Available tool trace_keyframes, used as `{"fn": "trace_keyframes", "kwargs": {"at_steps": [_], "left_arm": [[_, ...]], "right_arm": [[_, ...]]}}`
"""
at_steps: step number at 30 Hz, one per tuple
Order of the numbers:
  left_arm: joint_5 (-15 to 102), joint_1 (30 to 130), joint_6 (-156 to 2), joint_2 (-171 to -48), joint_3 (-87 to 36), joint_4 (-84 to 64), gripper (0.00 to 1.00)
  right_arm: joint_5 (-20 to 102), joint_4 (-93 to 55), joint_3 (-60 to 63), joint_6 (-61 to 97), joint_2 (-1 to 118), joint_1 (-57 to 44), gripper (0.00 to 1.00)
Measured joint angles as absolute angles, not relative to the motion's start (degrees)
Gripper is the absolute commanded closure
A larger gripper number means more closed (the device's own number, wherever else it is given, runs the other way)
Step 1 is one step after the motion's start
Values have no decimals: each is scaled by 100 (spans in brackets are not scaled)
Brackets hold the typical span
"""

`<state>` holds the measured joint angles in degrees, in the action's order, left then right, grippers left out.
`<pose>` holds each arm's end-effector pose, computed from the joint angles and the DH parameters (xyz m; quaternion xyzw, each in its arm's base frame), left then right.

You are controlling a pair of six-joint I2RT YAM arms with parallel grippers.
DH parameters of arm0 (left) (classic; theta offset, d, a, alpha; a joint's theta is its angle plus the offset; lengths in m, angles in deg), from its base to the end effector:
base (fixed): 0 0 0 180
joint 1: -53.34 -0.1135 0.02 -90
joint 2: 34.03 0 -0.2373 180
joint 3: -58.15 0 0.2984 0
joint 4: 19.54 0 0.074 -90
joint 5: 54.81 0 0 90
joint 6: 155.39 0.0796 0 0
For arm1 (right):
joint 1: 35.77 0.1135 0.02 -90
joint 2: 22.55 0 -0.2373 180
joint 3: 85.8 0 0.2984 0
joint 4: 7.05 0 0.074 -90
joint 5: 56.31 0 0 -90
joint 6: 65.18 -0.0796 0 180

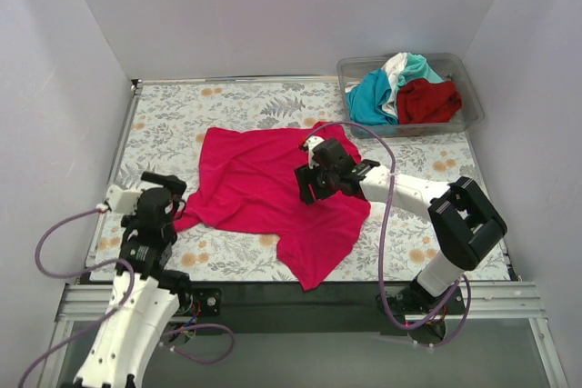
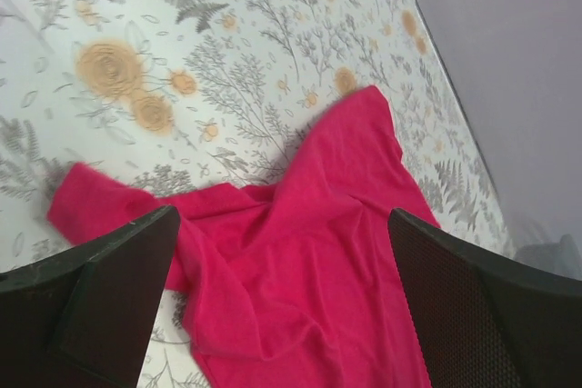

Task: Fold and stack the t-shirts
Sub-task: Flatten the tshirt out

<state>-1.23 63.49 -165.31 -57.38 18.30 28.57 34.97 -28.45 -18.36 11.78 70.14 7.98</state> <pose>0.2109 0.0102 0.2199 -0.6932 0.4800 -0.2234 0.4891 0.2924 0.2824 0.1116 -0.2500 0.8950 0.1848 0.3199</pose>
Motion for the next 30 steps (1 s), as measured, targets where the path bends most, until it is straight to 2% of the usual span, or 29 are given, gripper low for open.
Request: {"fn": "trace_keyframes", "kwargs": {"at_steps": [6, 10, 13, 22, 30], "left_arm": [[1013, 6342, -15429, -8258, 1718, 573, 9], [2065, 6345, -14903, -10383, 1172, -773, 9], [2644, 6358, -14651, -11508, 737, -1632, 9], [3652, 6360, -14433, -13543, -270, -2994, 9], [3813, 6244, -14463, -14312, -907, -2869, 9]], "right_arm": [[3493, -2876, -1441, 1180, 7007, 466, 41], [3416, -2871, -888, 1204, 7272, 92, 41], [3340, -2834, -438, 1239, 7656, -135, 41], [3211, -2797, 432, 1325, 9053, -481, 42], [3392, -2854, 878, 1349, 9608, -478, 43]]}}
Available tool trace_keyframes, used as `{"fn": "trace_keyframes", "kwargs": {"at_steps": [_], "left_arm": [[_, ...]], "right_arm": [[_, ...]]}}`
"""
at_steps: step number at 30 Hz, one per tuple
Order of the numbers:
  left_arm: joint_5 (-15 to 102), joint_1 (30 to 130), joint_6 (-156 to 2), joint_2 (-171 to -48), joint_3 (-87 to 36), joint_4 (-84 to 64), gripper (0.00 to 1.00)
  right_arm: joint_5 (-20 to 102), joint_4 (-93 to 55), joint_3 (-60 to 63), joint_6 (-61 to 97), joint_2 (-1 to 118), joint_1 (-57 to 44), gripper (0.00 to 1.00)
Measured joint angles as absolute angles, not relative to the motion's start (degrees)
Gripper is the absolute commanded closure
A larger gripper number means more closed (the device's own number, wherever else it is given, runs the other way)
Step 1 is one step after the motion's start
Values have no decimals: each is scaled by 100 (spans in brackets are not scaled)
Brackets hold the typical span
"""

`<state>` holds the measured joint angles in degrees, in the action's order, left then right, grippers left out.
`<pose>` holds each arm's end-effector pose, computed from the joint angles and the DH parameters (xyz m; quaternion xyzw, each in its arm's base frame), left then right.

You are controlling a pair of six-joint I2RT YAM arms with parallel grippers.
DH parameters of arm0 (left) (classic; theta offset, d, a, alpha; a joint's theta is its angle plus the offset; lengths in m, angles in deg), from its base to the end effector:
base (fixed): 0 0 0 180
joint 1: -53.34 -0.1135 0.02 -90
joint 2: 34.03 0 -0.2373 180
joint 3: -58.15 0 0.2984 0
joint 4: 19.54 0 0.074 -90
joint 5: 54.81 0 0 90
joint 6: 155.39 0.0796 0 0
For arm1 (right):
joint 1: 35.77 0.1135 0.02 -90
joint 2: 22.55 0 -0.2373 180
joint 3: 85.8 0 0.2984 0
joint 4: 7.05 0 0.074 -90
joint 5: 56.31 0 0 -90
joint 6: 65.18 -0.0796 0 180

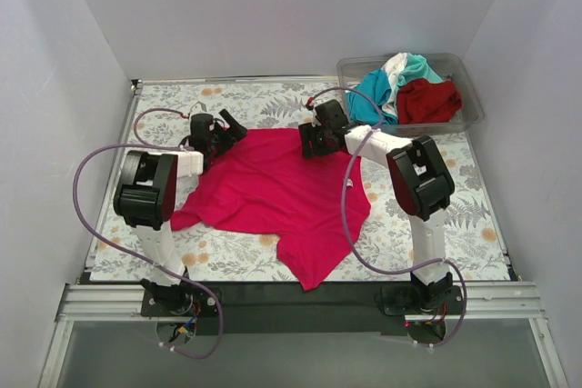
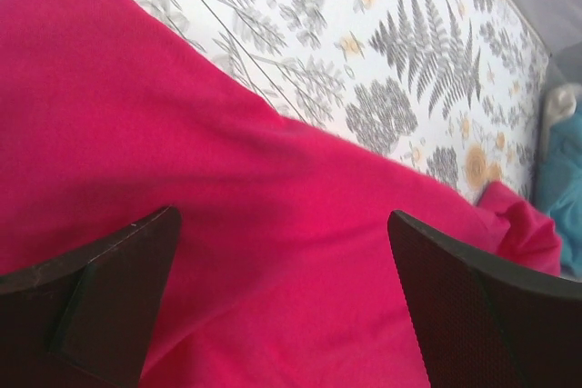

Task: Fold and stack the t-shirts
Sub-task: Flatten the tshirt out

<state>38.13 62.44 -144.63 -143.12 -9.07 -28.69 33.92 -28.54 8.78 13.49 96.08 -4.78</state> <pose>0.4427 -0.0750 0.0556 -0.4940 0.7251 -0.3500 0.3280 0.4403 0.2648 0.0905 -0.1588 0.9120 0.1383 0.3521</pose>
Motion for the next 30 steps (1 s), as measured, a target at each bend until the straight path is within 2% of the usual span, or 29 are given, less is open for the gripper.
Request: {"fn": "trace_keyframes", "kwargs": {"at_steps": [9, 16, 24, 30], "left_arm": [[3815, 5518, -14546, -14730, -1429, -2830, 9], [3879, 5361, -14092, -15617, -2718, -2624, 9], [4388, 5212, -13884, -16774, -4668, -1949, 9], [4631, 5206, -13729, -16524, -4412, -1918, 8]], "right_arm": [[3814, -2917, 1938, 1368, 10402, -194, 43], [4017, -3387, 3755, 1294, 11497, -33, 40], [4695, -3700, 5180, 1095, 12349, -769, 39], [5023, -3654, 5241, 1213, 12369, -1298, 39]]}}
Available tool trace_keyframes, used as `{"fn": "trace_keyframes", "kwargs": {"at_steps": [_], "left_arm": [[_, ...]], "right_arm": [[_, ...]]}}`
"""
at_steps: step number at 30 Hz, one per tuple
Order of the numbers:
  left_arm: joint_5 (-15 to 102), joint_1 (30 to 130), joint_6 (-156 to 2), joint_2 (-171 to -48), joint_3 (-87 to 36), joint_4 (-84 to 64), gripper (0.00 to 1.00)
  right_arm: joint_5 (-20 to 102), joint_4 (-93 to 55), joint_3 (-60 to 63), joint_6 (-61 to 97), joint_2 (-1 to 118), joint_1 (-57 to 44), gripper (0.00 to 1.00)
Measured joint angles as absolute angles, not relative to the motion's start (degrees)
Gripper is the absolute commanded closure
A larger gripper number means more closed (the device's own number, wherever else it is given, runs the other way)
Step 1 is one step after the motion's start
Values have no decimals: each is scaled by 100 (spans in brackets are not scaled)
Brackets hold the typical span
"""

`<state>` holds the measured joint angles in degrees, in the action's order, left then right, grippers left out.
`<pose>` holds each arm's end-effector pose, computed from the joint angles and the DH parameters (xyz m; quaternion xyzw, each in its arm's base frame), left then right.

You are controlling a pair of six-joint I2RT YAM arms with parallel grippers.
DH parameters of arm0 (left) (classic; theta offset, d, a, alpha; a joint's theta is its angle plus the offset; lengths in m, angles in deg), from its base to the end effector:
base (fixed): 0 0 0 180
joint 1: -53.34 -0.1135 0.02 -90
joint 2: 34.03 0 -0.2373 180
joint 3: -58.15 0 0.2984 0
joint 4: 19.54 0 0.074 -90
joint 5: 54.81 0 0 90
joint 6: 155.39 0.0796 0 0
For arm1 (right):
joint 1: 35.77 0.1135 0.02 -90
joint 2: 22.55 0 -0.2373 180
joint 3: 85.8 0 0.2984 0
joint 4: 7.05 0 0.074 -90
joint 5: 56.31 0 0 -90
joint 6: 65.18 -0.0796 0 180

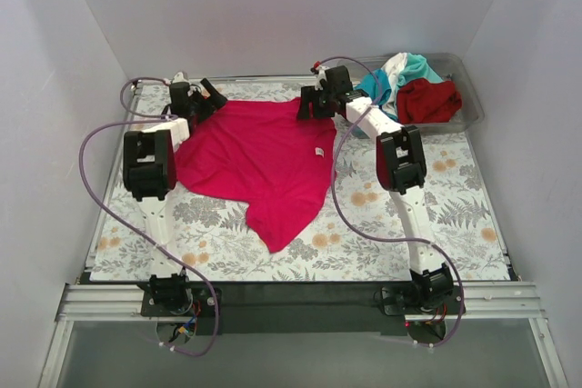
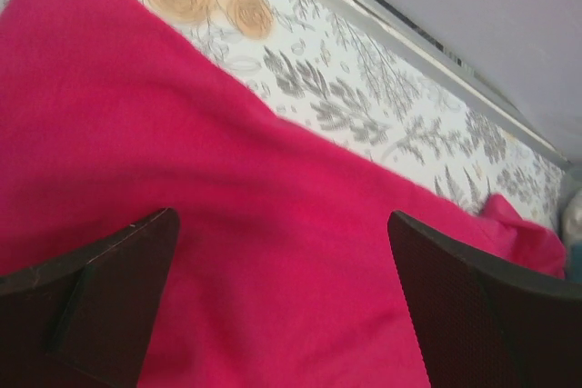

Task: Fold and stack the t-shirts
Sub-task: Flatten the tshirt out

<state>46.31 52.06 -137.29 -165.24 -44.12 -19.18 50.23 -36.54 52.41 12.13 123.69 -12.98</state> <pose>0.5703 -0.0026 0.0732 -0.4727 0.7188 -0.3589 0.3621 0.5739 0.2657 0.1121 -0.1415 0.8786 0.2562 0.3774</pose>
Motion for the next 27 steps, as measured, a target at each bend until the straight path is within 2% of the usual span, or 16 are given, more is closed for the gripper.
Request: {"fn": "trace_keyframes", "kwargs": {"at_steps": [5, 12, 16, 23, 27], "left_arm": [[4615, 5287, -13635, -15082, -3136, -2109, 7], [3949, 5492, -13862, -11954, -1309, -2375, 7], [3293, 5479, -13982, -11080, -137, -2183, 7], [2279, 5459, -14188, -10037, 1535, -1057, 5], [1877, 5457, -14278, -9635, 1808, -950, 4]], "right_arm": [[5143, -3394, 4264, 1377, 11457, -1296, 39], [4918, -2552, 1964, 1563, 8465, -695, 39], [4478, -2155, 745, 1598, 7197, 7, 39], [3375, -2395, -1174, 1338, 6310, 1272, 40], [2811, -2616, -1664, 1121, 6279, 1926, 41]]}}
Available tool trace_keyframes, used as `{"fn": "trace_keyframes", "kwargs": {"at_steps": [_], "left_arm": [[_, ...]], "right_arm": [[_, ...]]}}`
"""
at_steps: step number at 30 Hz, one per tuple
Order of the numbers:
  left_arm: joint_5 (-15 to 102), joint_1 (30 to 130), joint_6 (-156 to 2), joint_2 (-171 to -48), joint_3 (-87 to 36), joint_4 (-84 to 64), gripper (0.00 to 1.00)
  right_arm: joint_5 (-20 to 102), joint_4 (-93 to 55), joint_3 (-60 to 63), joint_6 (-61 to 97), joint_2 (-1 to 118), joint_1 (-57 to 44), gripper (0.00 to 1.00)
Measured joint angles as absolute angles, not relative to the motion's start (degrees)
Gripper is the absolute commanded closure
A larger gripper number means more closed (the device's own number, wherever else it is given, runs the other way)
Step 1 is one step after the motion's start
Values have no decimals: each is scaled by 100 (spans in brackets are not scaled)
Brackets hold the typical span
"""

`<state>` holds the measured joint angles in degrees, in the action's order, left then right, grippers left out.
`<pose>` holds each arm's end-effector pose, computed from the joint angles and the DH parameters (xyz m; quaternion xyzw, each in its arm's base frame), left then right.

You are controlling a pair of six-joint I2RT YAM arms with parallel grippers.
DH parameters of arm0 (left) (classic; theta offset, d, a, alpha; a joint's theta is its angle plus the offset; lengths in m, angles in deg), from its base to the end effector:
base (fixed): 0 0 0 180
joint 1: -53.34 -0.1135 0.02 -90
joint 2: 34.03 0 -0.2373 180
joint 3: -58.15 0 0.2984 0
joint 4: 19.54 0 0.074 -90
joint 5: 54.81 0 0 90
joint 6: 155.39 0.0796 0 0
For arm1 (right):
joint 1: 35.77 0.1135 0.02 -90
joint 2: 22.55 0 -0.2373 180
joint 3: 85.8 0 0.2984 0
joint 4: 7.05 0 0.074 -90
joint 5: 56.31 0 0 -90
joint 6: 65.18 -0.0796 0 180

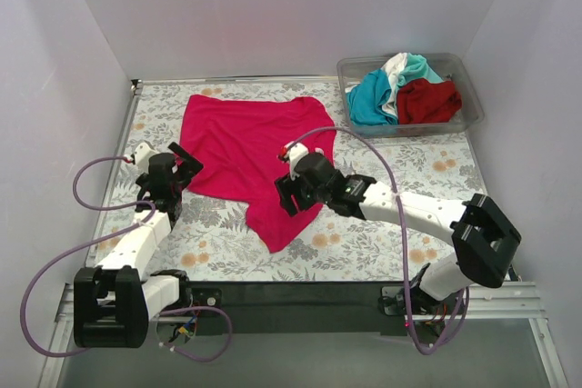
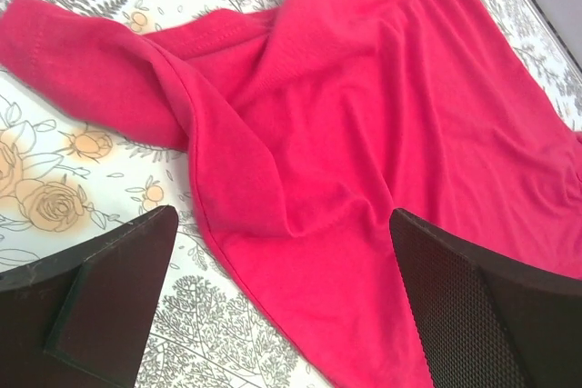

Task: Fold and stack the t-shirts
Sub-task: Flatten the tshirt out

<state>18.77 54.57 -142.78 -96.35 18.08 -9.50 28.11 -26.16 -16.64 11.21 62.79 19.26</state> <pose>0.3135 0.0158 0.1303 -0.5889 0.6399 -0.2058 0.4488 0.2427 0.3335 0.1783 -0.2928 0.8377 0.2231 0.4034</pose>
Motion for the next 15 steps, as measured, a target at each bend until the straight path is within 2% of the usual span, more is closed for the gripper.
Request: {"fn": "trace_keyframes", "kwargs": {"at_steps": [6, 15], "left_arm": [[1835, 5304, -14345, -9816, 1845, -1029, 3], [2272, 4563, -14448, -9847, 2064, -1298, 4]], "right_arm": [[2373, -2668, -1893, 829, 6448, 2859, 42], [2041, -2791, -1882, 538, 7134, 3449, 42]]}}
